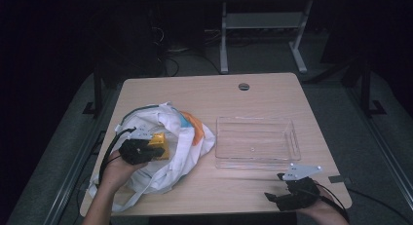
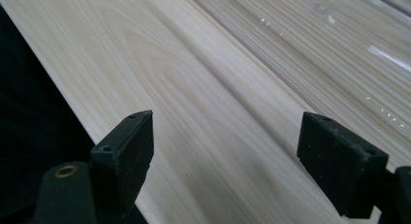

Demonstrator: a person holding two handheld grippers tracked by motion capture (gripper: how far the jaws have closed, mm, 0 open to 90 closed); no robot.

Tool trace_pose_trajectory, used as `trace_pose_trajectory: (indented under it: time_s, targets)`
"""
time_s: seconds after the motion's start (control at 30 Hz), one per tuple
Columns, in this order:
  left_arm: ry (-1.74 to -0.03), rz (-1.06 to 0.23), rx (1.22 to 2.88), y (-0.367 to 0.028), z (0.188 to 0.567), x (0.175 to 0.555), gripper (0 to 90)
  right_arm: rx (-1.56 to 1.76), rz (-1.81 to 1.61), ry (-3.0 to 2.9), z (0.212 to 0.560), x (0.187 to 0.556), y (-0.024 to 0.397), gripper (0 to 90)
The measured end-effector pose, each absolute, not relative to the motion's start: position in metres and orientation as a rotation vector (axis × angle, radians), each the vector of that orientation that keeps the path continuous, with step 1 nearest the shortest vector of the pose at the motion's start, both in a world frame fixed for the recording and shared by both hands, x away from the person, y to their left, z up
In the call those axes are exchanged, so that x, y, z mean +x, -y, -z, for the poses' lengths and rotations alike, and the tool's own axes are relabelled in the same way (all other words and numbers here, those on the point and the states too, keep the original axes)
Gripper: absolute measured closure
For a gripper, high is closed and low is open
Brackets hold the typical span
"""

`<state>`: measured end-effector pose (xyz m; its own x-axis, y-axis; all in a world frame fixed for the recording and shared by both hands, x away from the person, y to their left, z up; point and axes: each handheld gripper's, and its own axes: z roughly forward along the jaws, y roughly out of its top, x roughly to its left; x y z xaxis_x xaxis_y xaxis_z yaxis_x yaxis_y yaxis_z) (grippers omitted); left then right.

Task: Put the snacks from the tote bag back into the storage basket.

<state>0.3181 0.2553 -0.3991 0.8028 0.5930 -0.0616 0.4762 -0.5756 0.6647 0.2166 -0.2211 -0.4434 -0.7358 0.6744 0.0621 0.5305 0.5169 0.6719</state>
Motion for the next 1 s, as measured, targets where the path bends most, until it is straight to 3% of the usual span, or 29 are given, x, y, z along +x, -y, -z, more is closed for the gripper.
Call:
trace_pose_trajectory:
  time_s: [0.53, 1.0]
  targets:
    - [-0.883, -0.229, 2.309, -0.291, 0.402, 0.302, 89.9, 1.001, -1.014, -2.575, 0.444, 0.223, 0.217, 20.6]
    - [-0.958, -0.27, 2.266, -0.311, 0.403, 0.311, 89.9, 1.002, -1.015, -2.574, 0.444, 0.223, 0.217, 20.6]
